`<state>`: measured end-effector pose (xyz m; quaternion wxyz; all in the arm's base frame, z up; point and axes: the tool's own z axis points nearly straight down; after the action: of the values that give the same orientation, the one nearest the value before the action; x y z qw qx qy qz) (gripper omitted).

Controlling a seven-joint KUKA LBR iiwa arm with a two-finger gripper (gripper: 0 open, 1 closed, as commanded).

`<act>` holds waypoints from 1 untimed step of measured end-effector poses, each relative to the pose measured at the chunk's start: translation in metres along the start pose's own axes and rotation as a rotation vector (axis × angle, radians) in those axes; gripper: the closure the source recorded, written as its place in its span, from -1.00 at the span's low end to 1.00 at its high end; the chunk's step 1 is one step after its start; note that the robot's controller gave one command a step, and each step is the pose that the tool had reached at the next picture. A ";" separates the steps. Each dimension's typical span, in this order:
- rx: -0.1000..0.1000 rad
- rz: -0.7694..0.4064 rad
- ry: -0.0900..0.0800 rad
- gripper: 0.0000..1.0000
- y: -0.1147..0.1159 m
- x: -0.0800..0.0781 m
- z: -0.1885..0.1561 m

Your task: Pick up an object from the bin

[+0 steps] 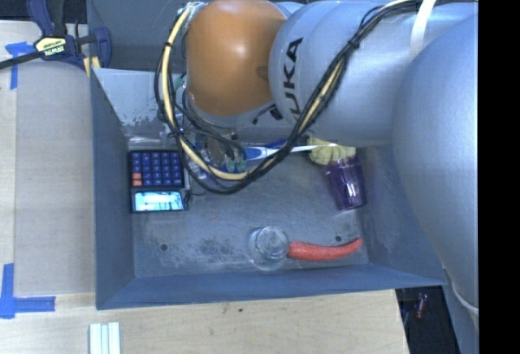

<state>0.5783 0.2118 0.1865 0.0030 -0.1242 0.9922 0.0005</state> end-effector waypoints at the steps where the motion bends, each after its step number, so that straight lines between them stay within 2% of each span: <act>1: 0.000 -0.037 -0.008 -1.00 0.007 -0.007 0.073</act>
Offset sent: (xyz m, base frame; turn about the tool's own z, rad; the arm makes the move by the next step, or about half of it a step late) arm 0.0247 0.0273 -0.0343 -0.0210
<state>0.5841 0.2206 0.1137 0.0068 -0.1426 0.9898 0.0011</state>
